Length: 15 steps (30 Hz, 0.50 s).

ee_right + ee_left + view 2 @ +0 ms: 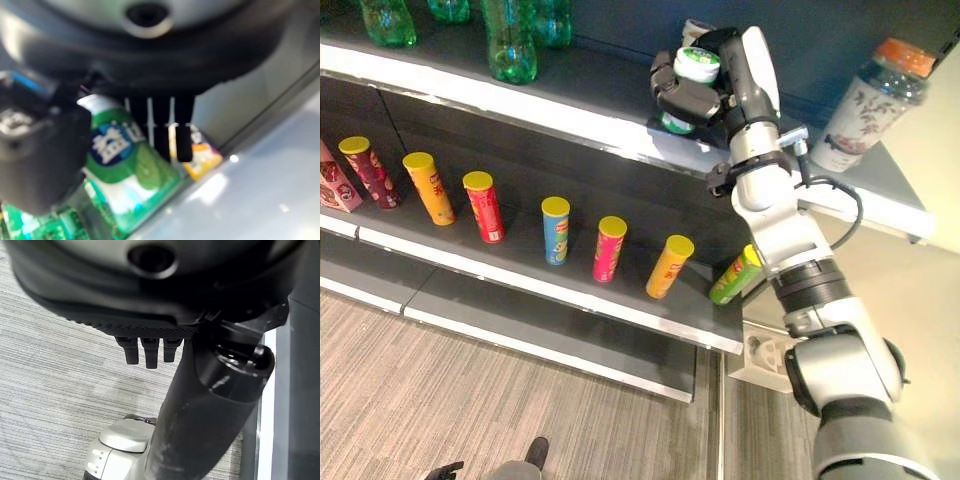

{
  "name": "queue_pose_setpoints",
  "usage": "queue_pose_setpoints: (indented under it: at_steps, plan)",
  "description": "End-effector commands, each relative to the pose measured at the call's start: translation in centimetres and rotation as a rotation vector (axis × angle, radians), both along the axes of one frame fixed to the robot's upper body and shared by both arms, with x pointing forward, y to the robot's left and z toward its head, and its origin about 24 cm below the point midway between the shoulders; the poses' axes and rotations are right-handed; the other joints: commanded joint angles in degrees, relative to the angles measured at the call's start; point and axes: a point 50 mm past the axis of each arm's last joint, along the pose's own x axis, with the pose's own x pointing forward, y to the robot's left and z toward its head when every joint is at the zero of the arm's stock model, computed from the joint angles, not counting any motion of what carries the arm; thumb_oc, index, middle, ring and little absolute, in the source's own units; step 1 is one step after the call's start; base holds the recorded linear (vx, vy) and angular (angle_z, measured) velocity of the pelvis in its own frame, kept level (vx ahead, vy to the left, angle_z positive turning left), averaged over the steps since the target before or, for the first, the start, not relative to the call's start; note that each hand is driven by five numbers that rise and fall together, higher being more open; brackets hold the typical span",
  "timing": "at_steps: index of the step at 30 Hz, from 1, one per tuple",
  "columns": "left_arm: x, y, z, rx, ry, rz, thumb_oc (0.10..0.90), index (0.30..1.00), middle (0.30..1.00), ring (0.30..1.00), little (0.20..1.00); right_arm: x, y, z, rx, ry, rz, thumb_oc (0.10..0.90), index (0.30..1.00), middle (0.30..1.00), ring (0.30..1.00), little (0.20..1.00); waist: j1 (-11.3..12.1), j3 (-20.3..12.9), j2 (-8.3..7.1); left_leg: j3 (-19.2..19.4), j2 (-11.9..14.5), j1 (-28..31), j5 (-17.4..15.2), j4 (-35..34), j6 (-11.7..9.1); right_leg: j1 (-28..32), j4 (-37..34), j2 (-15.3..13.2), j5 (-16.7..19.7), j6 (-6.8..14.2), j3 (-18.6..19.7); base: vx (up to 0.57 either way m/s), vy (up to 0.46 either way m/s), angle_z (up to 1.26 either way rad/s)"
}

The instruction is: Put the goods on the table back onto the shelves and tidy them up.

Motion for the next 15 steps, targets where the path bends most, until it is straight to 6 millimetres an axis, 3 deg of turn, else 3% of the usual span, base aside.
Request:
queue_pose_setpoints:
  at_steps: [1,15]
  plan:
    - [0.05,1.72,0.47,0.065,0.007,-0.015,0.800,0.900,0.900,0.900,0.900,-1.11,0.15,5.66,-0.028,-0.205,-0.013,0.400,0.300,0.300,0.300,0.300,2.07,-3.60,0.68,3.45,1.70,1.60,-4.93,0.00,-1.36,0.56,1.93,-0.60,-1.91,1.36,-1.57,-0.01,0.005,0.04]
    - [-0.10,1.77,0.44,0.068,0.012,-0.008,0.800,0.900,0.900,0.900,0.900,-0.66,-0.25,5.01,-0.028,-0.178,-0.041,0.400,0.300,0.300,0.300,0.300,1.93,-3.31,0.86,3.61,1.38,1.64,-5.09,0.00,-1.06,0.51,2.18,-0.92,-1.80,1.44,-1.42,0.00,0.000,0.00]
